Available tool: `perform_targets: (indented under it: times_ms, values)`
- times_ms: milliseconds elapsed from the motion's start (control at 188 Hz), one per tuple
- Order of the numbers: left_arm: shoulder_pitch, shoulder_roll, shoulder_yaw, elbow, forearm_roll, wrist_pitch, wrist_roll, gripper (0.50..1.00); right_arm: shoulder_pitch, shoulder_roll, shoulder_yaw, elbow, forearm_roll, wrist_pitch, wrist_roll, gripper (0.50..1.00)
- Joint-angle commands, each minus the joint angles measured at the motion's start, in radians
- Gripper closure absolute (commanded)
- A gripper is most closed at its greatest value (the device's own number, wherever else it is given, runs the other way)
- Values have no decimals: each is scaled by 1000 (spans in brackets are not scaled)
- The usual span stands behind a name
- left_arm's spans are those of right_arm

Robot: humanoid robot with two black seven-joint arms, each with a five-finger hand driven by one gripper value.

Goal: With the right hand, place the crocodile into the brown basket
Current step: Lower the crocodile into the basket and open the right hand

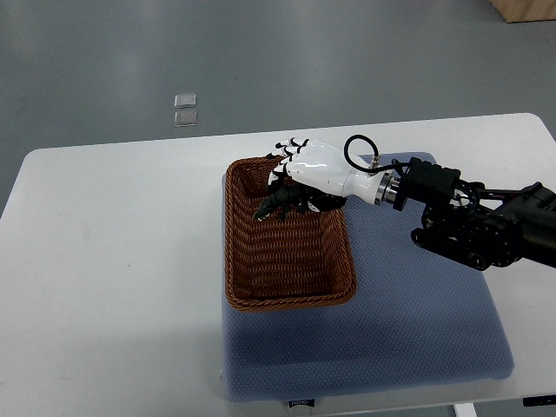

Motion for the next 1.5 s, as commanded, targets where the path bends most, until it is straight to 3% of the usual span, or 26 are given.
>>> perform_targets:
  times_ms: [0,811,1237,1493]
  values:
    - [1,0,0,0,0,0,0,500,-8,-5,-2,1,4,-40,3,570]
    - [1,0,0,0,0,0,0,500,0,-17,-5,29,45,-21,-8,568]
    - [-1,0,0,0,0,0,0,500,64,-40,0,108,93,160,-34,568]
    - [1,0,0,0,0,0,0,500,129,-78,0,190,148,341,-60,568]
